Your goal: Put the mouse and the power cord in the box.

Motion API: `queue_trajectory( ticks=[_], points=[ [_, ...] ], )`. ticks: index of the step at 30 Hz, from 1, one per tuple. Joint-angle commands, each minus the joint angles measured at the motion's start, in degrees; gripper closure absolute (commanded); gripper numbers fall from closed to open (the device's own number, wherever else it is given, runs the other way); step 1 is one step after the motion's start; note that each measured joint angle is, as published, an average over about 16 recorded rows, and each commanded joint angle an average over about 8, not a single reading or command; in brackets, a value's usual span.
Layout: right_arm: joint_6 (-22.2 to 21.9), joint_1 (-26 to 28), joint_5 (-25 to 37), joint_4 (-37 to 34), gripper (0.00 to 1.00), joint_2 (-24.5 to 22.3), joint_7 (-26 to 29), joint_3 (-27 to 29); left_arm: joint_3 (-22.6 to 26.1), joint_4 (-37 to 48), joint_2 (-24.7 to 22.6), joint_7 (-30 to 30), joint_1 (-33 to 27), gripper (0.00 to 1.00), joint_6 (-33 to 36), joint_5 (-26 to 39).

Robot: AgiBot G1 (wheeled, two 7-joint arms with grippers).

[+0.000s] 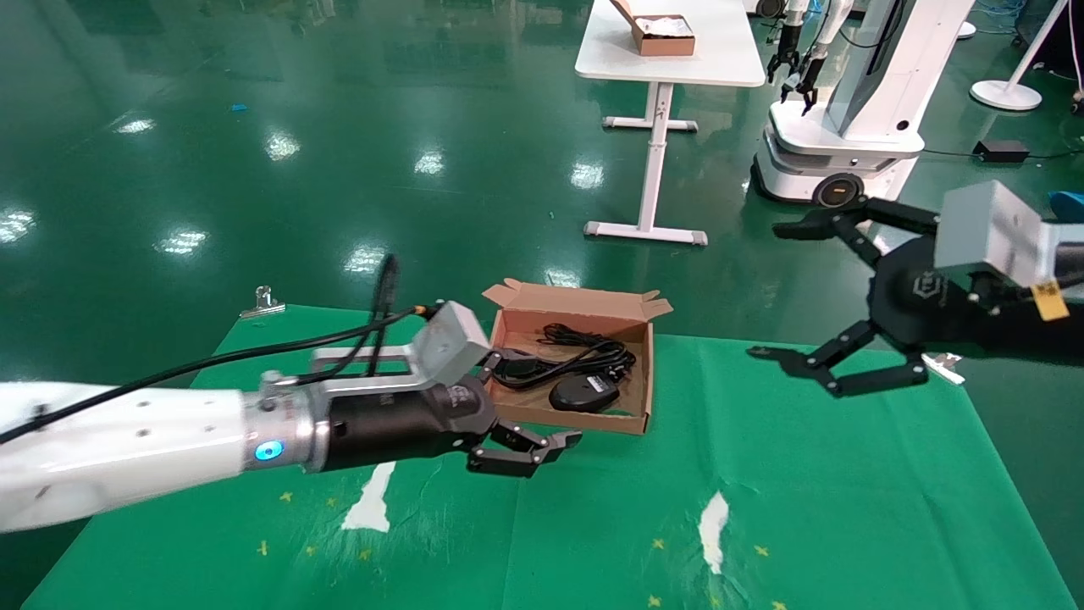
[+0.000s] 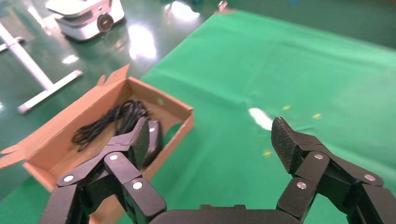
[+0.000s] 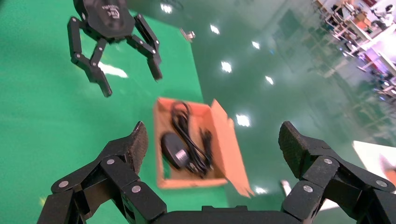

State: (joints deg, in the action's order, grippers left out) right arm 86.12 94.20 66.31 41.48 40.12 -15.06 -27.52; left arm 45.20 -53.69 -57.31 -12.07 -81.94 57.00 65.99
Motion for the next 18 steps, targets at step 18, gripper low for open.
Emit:
queue_trajectory(
  ticks=[18],
  points=[
    [-0.25, -19.04, -14.26, 18.72, 0.0, -2.97, 15.05, 6.71, -18.21, -12.41, 13.91, 0.82, 12.72, 0.0, 17.9, -15.06]
  ],
)
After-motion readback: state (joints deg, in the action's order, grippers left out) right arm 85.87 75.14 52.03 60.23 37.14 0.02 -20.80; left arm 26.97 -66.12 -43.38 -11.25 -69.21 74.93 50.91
